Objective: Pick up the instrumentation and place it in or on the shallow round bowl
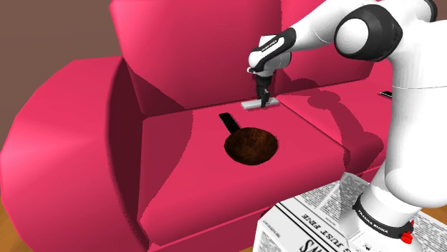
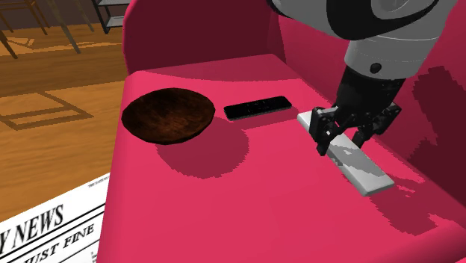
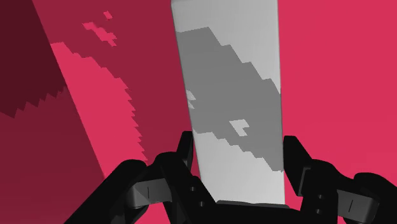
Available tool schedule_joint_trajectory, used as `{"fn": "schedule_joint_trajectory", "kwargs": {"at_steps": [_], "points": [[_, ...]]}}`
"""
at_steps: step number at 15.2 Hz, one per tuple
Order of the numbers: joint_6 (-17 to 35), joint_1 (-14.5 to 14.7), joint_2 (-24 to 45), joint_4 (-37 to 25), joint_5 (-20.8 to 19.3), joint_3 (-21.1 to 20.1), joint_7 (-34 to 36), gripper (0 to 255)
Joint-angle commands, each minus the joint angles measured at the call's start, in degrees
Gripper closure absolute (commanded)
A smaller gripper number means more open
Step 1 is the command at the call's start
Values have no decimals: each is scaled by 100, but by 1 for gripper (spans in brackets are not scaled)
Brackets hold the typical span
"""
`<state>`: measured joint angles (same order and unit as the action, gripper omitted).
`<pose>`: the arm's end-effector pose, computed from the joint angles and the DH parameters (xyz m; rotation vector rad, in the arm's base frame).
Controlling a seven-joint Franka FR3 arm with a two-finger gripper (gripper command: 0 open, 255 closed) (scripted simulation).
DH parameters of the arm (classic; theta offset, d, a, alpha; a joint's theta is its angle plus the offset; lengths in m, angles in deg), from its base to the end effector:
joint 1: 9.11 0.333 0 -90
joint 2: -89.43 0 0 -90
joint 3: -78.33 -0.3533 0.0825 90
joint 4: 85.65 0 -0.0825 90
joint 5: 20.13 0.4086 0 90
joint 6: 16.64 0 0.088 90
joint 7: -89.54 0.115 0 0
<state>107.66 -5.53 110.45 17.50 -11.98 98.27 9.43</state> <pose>0.6555 -0.1657 0.3702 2.6932 1.5723 0.0238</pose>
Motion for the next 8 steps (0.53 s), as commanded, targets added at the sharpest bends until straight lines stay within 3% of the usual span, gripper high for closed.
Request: {"fn": "schedule_joint_trajectory", "kwargs": {"at_steps": [1,8], "points": [[-140,0,-72,-72,-33,19,9,255],[-603,23,-279,-341,-132,59,72,255]]}}
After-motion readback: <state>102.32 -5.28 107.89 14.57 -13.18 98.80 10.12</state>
